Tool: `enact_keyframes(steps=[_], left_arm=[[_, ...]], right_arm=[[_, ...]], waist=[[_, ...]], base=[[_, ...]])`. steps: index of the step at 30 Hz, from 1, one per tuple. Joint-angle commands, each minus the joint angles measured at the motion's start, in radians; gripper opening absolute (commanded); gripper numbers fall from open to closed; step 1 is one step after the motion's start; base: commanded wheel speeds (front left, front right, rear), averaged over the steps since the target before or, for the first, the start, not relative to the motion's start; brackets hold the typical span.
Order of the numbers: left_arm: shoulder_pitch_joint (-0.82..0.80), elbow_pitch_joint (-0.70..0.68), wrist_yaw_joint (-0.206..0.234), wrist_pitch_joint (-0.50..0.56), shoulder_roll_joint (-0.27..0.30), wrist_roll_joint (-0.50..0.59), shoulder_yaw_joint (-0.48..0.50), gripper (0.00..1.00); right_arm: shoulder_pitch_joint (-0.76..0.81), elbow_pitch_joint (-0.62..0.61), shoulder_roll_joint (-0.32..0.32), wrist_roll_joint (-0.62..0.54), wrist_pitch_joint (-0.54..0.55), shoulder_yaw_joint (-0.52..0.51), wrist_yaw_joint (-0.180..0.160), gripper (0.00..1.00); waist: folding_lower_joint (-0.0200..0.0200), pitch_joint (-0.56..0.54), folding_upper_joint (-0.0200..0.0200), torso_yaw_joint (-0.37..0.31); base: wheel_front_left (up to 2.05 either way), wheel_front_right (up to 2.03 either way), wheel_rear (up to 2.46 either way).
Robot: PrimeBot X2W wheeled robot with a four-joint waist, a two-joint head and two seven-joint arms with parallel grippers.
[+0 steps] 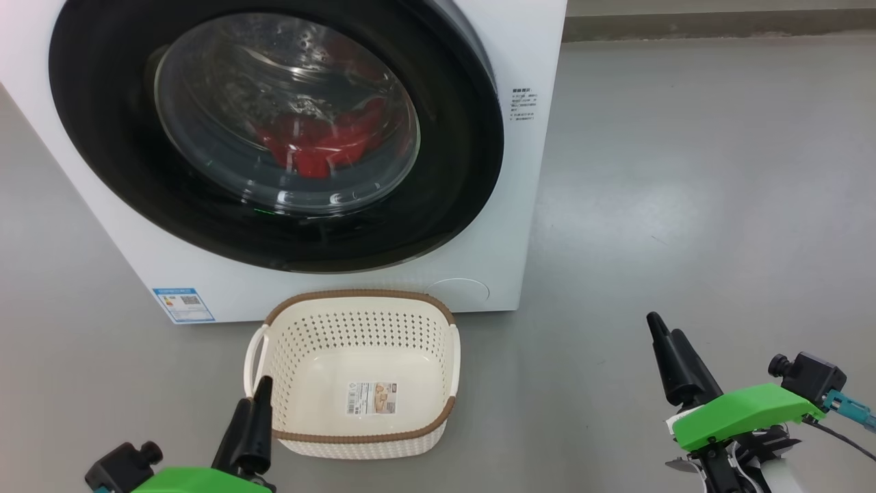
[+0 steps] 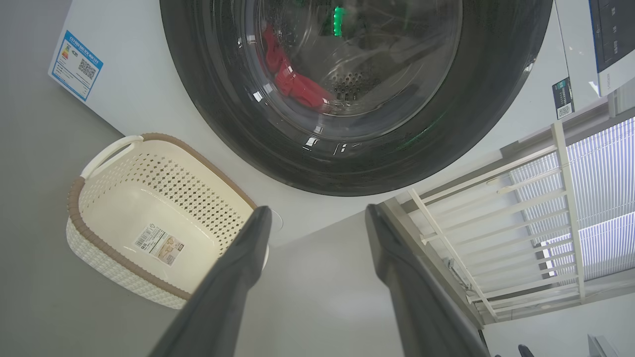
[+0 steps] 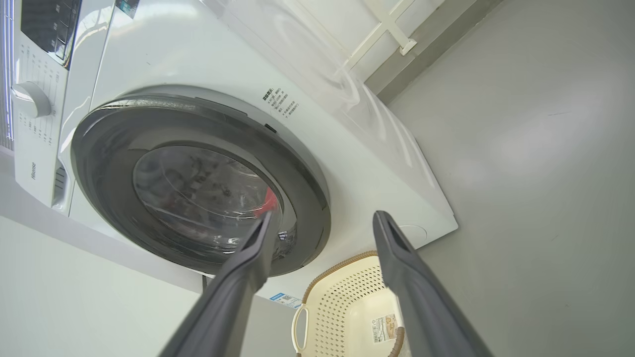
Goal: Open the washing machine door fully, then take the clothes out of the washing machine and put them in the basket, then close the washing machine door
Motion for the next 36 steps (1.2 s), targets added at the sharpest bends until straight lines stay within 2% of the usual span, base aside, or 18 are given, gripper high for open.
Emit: enact_keyframes(steps=[1,36], left_arm=[[-0.058,-0.03,0.007,-0.012,0.014,0.03,0.011,1.0],[-0.126,-0.057,0.042,-0.113,0.025,0.425,-0.01,1.0]], right_arm=[[-0.065,-0.033,-0.009,-0.034,-0.012,0.021,0.0,1.0],[-0.156,-0.05,-0.019,-0.414,-0.112,0.097,0.0,1.0]], waist=[[-0.0001,0.001,-0.0001,0.0],[-0.0001,0.002,-0.0001,0.003]], base=[[0.0,0.0,0.0],[0.0,0.0,0.0]])
